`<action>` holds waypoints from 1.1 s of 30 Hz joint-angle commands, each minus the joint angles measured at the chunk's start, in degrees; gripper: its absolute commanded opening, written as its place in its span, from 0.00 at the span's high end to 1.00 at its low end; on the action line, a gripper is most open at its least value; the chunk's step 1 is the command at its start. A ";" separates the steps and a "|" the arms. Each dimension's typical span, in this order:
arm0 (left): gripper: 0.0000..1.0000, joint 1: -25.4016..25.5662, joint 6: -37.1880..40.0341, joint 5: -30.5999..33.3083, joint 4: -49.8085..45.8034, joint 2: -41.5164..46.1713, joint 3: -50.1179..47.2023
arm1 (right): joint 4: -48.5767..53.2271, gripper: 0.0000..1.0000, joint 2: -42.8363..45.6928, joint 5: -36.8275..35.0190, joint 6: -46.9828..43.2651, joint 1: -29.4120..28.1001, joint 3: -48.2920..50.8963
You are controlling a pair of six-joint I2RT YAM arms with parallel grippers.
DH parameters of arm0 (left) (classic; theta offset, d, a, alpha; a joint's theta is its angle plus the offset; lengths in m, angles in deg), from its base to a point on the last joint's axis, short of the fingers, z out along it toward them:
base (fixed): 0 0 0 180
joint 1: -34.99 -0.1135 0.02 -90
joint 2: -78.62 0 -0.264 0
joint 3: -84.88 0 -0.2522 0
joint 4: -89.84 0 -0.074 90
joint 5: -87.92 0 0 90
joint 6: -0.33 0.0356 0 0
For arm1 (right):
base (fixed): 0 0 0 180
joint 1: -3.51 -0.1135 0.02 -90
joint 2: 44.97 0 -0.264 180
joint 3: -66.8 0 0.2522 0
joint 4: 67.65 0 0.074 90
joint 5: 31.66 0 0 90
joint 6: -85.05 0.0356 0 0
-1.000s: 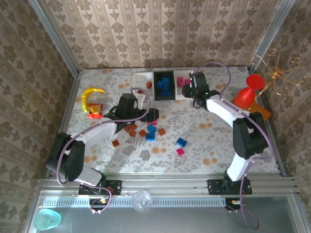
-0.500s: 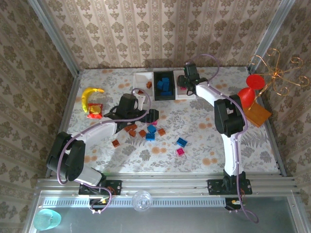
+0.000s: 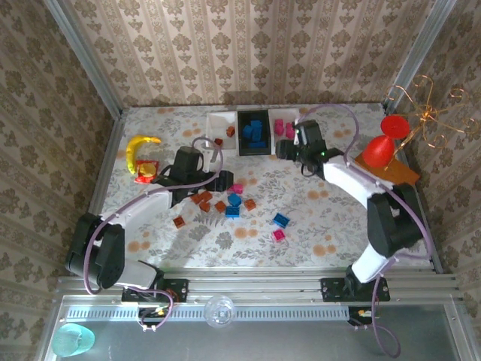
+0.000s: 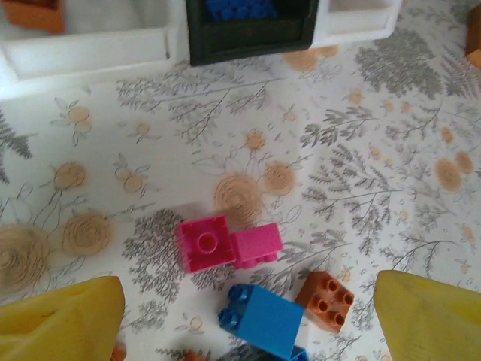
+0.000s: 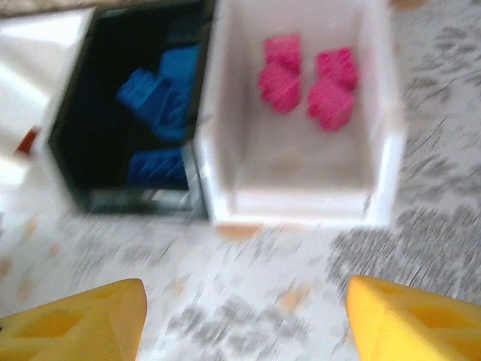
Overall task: Sort the legos into containers by color
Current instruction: Place the lego in the container, then pick up the lego from the center of the table.
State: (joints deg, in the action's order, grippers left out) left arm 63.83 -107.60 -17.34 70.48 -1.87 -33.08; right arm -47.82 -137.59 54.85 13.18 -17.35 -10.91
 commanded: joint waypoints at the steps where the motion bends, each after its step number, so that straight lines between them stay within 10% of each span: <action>1: 0.13 3.46 6.28 4.44 -8.16 -3.09 3.99 | 2.42 0.26 4.70 0.12 -1.69 -2.85 5.46; 18: 0.37 11.09 3.21 9.57 -14.03 -20.64 17.91 | 0.69 0.22 13.92 0.37 -0.30 -3.05 16.38; 33: 0.35 13.90 4.57 14.58 -16.42 -25.07 21.78 | 0.59 0.22 16.20 -0.27 -0.16 -2.96 17.27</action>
State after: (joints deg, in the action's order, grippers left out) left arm 77.47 -103.97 -3.79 55.68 -25.82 -12.89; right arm -47.32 -122.16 55.35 12.85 -20.36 5.86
